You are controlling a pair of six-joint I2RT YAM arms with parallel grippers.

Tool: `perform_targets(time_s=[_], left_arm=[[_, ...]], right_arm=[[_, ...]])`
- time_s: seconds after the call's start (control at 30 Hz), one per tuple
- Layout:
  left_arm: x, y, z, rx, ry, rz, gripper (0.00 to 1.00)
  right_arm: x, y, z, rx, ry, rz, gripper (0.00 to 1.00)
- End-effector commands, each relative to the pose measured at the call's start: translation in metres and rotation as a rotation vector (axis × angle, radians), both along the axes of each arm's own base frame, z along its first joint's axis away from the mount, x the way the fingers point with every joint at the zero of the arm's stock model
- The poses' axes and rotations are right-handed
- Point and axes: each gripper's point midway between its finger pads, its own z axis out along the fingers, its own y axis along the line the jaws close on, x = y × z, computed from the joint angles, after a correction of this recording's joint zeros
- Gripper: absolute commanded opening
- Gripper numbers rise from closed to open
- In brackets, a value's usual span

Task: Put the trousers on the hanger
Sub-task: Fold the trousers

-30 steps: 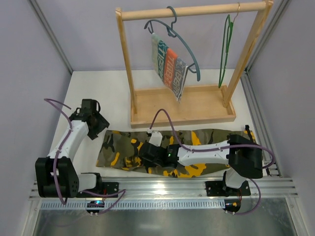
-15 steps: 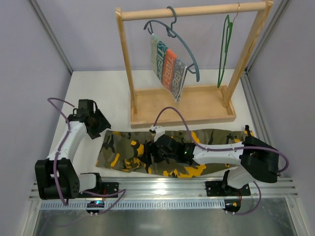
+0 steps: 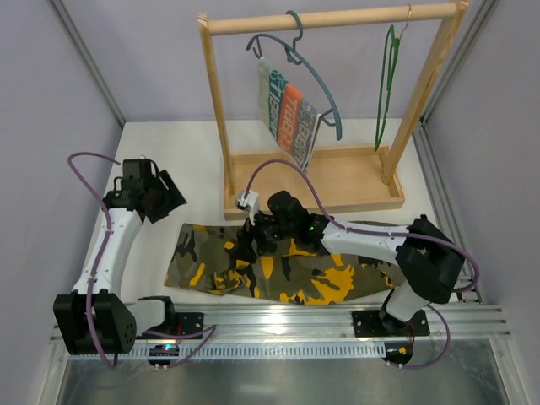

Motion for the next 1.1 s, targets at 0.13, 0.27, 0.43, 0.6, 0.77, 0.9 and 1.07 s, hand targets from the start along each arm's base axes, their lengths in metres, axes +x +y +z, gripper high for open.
perform_targets(time_s=[0.13,0.27,0.43,0.6,0.77,0.9,1.07], left_arm=[[0.0,-0.014,0.009,-0.064,-0.044,-0.051,0.65],[0.0,-0.01,0.001,-0.05,-0.035,-0.033,0.65],[0.0,-0.002,-0.024,-0.024,0.044,0.012,0.65],[0.005,-0.001,-0.03,-0.028,0.051,0.024,0.65],[0.004,0.0,-0.033,-0.024,0.057,0.029,0.65],[0.004,0.001,-0.033,-0.014,0.059,0.029,0.65],[0.004,0.007,-0.036,0.015,0.065,0.041,0.65]], right_arm=[[0.017,0.022,0.0,0.036,-0.047,0.255,0.85],[0.015,0.028,-0.006,0.039,-0.063,0.34,0.85],[0.006,0.034,-0.011,0.061,-0.039,0.428,0.85],[0.009,0.034,-0.026,0.037,-0.042,0.429,0.85],[0.028,0.038,-0.034,0.001,-0.105,0.367,0.84],[0.039,0.046,-0.039,-0.006,-0.127,0.349,0.84],[0.03,0.049,-0.041,0.022,-0.091,0.394,0.82]])
